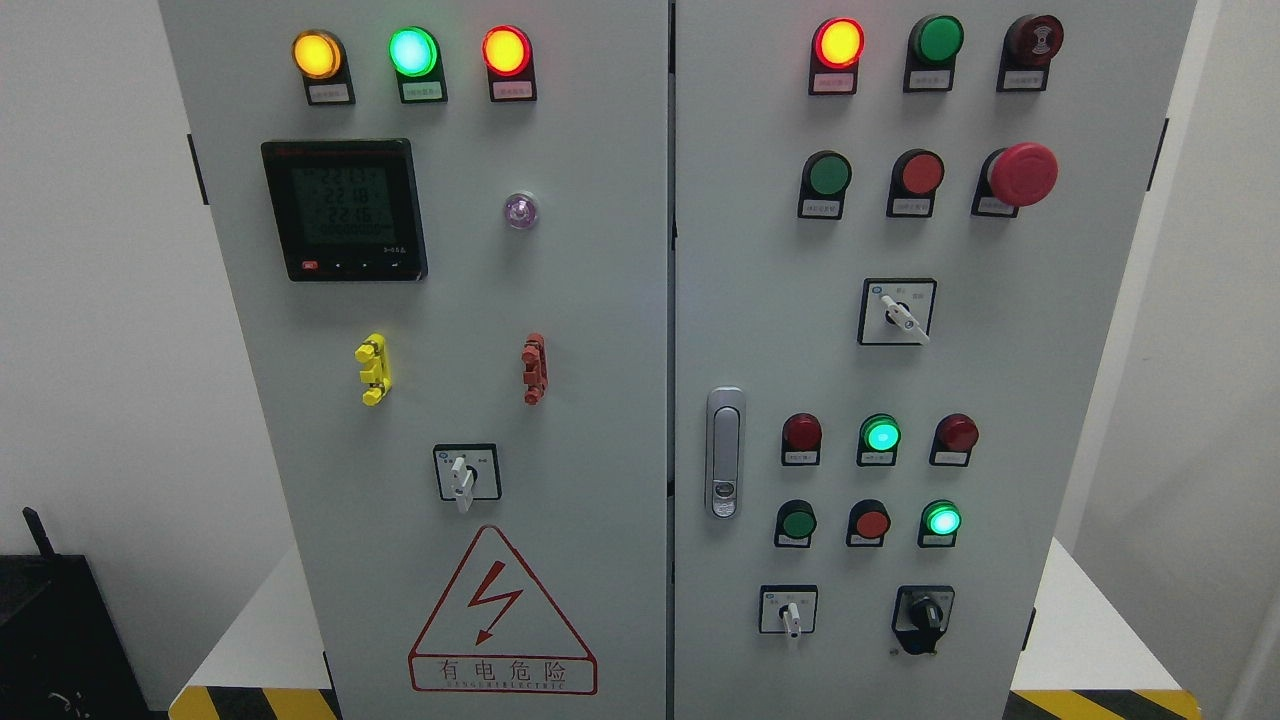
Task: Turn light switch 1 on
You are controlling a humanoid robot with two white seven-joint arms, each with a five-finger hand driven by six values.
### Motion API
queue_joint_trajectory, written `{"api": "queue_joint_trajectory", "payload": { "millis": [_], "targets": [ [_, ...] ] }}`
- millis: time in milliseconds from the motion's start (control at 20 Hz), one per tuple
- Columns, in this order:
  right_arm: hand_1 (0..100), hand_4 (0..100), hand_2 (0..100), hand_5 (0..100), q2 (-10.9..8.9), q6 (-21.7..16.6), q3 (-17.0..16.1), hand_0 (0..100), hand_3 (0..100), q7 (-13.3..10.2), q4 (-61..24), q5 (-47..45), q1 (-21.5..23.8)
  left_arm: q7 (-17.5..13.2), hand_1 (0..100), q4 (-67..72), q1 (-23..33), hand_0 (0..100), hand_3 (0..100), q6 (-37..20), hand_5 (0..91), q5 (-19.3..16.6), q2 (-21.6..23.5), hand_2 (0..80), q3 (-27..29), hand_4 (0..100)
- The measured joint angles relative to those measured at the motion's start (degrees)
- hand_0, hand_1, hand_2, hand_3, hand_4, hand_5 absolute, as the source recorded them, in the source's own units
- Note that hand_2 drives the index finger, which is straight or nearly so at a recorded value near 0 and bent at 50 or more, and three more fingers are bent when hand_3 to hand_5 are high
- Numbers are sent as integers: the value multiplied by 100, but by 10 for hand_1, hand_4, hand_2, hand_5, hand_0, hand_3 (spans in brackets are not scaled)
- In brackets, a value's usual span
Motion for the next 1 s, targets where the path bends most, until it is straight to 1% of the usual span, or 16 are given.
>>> {"api": "queue_joint_trajectory", "payload": {
  "millis": [100,250,351,601,751,802,852,952,1002],
  "targets": [
    [0,0,0,0,0,0,0,0,0,0,0,0,0,-107,172,-620,159,449,175,-90,0,-35,51,0,115,243],
    [0,0,0,0,0,0,0,0,0,0,0,0,0,-254,184,-1470,309,449,208,-319,0,-74,110,0,330,278],
    [0,0,0,0,0,0,0,0,0,0,0,0,0,-300,189,-2027,366,451,222,-393,0,-89,139,0,452,296],
    [0,0,0,0,0,0,0,0,0,0,0,0,0,-348,201,-3351,362,456,255,-469,0,-109,171,0,690,326],
    [0,0,0,0,0,0,0,0,0,0,0,0,0,-368,211,-3968,247,464,294,-617,9,-115,179,6,786,368],
    [0,0,0,0,0,0,0,0,0,0,0,0,0,-373,221,-4152,198,467,324,-671,41,-117,183,45,816,396],
    [0,0,0,0,0,0,0,0,0,0,0,0,0,-381,227,-4312,165,471,337,-692,55,-118,186,58,840,412],
    [0,0,0,0,0,0,0,0,0,0,0,0,0,-384,269,-4652,72,485,391,-719,129,-54,193,122,890,473],
    [0,0,0,0,0,0,0,0,0,0,0,0,0,-385,280,-4819,16,487,403,-725,151,-7,194,132,912,488]
  ]
}}
